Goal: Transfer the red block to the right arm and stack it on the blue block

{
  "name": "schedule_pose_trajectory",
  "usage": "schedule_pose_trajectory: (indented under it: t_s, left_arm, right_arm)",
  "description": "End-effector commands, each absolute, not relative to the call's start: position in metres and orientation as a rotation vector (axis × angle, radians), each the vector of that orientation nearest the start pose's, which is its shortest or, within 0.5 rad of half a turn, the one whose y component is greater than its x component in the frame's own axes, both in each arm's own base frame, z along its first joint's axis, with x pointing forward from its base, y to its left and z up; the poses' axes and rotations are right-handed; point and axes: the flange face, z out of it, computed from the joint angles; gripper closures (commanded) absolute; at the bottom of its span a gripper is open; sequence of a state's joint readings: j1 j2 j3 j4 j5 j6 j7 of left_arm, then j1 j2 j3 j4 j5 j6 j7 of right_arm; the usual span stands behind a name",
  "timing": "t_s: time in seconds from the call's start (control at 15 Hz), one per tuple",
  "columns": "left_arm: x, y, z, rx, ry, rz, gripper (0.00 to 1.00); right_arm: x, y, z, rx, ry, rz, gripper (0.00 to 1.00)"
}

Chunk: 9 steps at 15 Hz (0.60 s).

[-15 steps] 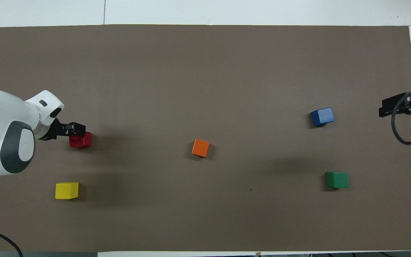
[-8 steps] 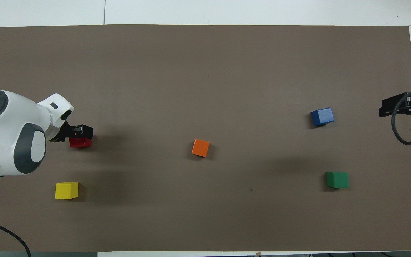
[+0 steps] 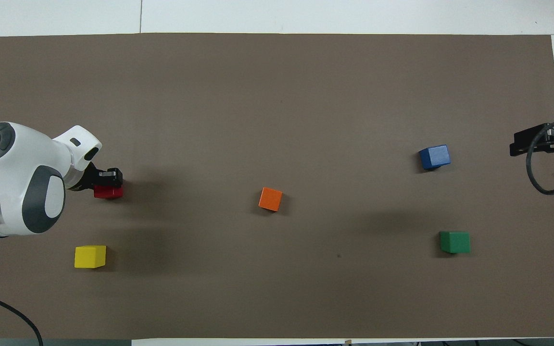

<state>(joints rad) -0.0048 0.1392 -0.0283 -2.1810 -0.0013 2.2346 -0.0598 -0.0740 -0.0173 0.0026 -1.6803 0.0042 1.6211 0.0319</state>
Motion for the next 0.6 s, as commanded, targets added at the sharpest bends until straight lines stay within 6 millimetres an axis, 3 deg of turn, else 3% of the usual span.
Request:
schedule_pose_trajectory:
  t_s: [0.0,0.2,0.27,0.4,0.53]
  left_arm:
    - [0.539,-0.019,0.314,-3.129,-0.069,0.107,1.0]
    - [0.549,-0.021,0.323,-3.136,-0.07,0.098,1.0]
    - [0.552,-0.023,0.33,-3.147,-0.136,0.11,1.0]
    - [0.561,-0.039,0.354,-3.172,-0.436,0.163,1.0]
    - [0.57,-0.048,0.385,-3.146,-0.564,0.23,1.0]
  right_arm:
    - [0.548,-0.035,0.582,-3.068,0.21,0.004,0.0]
    - [0.553,-0.033,0.567,-2.979,0.229,-0.025,0.0]
    - [0.554,-0.031,0.559,-2.955,0.239,-0.026,0.0]
    - [0.559,-0.027,0.55,-2.909,0.164,-0.042,0.0]
    - [0.566,-0.024,0.537,-2.809,0.12,-0.051,0.0]
